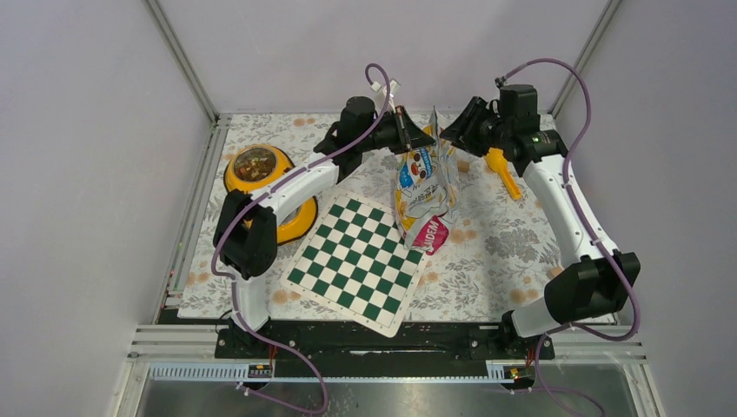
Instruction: Serve the pet food
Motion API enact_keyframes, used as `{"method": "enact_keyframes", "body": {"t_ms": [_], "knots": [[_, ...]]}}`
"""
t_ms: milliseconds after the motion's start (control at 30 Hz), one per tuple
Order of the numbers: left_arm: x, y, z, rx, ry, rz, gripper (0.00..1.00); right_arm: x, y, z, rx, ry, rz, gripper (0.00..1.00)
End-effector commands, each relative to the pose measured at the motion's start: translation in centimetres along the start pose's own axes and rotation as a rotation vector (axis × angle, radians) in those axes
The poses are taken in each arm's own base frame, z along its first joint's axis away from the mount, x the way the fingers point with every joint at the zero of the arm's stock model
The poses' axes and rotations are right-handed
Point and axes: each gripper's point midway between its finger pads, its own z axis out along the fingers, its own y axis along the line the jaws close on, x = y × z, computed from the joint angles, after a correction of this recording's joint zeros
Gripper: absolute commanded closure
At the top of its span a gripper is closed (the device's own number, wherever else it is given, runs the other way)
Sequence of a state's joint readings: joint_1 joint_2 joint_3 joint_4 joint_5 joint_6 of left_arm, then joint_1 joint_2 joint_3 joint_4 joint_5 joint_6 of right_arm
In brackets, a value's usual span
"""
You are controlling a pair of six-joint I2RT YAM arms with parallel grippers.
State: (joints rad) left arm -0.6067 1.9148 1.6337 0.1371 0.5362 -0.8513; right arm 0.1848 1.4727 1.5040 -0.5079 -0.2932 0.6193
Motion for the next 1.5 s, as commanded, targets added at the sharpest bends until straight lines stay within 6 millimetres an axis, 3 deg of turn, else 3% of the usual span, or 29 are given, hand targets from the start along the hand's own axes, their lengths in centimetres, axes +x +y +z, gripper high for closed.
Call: {"method": "enact_keyframes", "body": {"t_ms": [0,133,200,333,533,933,1067,1300,1467], "knots": [[-1.3,-3.1,0.3,0.108,-0.015,0.044,1.0,-1.8,2.9,0.8,-0.047,-0.044,-0.044,0.48],[-1.0,-3.0,0.6,0.104,-0.006,0.035,1.0,-1.7,2.8,2.1,-0.005,-0.031,-0.058,0.54],[-1.1,-3.0,0.6,0.102,-0.008,0.033,1.0,-1.7,2.3,2.4,0.039,-0.032,-0.066,0.63],[-1.1,-2.7,0.6,0.085,-0.01,0.031,1.0,-2.2,1.1,2.2,0.11,-0.067,-0.081,0.71],[-1.1,-2.4,0.7,0.071,-0.012,0.03,1.0,-2.5,1.5,1.7,0.099,-0.082,-0.086,0.53],[-1.1,-0.4,0.8,-0.043,-0.019,0.003,1.0,-2.9,2.8,0.2,0.041,-0.12,-0.095,0.45],[-1.1,0.0,0.8,-0.064,-0.019,-0.001,1.0,-2.7,2.4,0.4,0.055,-0.118,-0.093,0.46],[-1.2,-0.3,0.7,-0.053,-0.02,-0.002,1.0,-1.8,1.3,1.6,0.091,-0.065,-0.093,0.6],[-1.3,-0.6,0.7,-0.039,-0.021,0.001,1.0,-1.2,0.6,2.4,0.111,-0.029,-0.099,0.61]]}}
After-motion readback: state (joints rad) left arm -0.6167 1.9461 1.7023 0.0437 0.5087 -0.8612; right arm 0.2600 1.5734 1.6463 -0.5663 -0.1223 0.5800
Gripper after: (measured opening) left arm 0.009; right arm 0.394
